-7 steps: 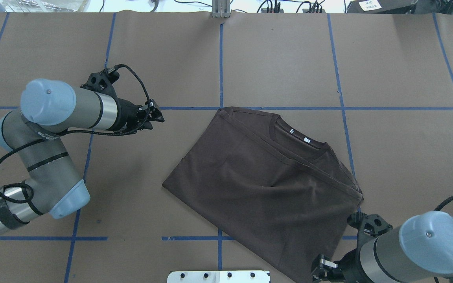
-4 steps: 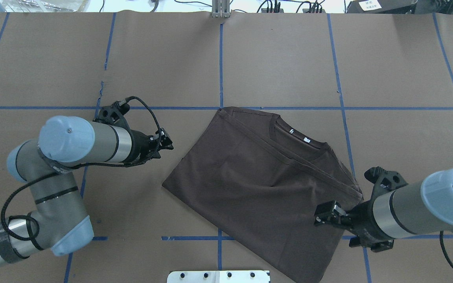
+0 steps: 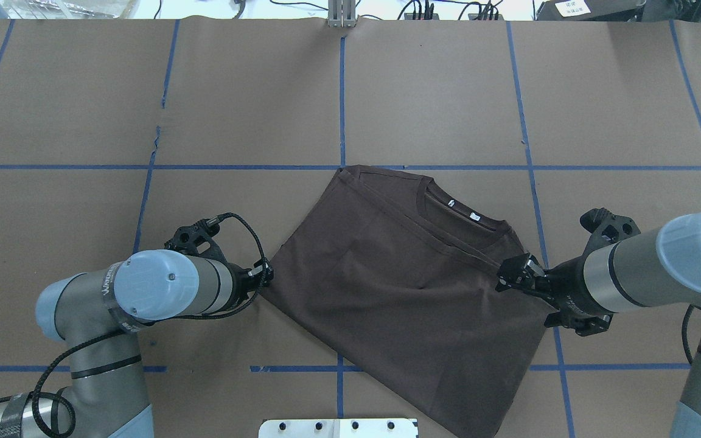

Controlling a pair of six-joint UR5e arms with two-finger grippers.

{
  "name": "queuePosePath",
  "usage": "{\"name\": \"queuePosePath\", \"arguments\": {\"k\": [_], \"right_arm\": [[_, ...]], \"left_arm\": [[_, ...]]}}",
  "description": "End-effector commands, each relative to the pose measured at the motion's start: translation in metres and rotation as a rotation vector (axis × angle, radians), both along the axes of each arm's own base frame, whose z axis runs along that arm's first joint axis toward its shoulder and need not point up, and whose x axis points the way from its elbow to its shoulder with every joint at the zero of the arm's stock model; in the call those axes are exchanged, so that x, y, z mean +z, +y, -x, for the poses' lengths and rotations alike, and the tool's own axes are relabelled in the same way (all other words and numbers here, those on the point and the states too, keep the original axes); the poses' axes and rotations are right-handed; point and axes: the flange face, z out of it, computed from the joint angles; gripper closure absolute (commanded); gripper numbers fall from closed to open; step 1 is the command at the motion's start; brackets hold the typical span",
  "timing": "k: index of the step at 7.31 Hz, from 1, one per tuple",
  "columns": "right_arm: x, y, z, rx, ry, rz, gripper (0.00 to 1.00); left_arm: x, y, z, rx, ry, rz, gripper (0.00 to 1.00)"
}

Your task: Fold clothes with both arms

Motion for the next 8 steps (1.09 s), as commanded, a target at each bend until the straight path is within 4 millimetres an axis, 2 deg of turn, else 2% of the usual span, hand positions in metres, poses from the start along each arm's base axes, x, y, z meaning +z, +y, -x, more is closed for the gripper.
{"name": "queuePosePath", "arguments": {"k": [1,4,6,8], "right_arm": [[0.002,-0.004,-0.005,0.01,0.004,-0.003,0.0],[0.002,-0.006,-0.009,0.018,0.003,-0.002,0.0],[0.004,-0.006,-0.009,0.018,0.007,0.0,0.0],[0.006,-0.006,-0.01,0.019,0.013,0.003,0.0]], "left_arm": [[0.0,0.002,-0.006,0.011,-0.03,0.003,0.51],[-0.005,0.001,-0.009,0.008,-0.026,-0.002,0.77],[-0.01,-0.003,-0.013,-0.009,-0.024,-0.014,0.79],[-0.005,-0.006,-0.015,-0.017,-0.038,-0.016,0.79]]}}
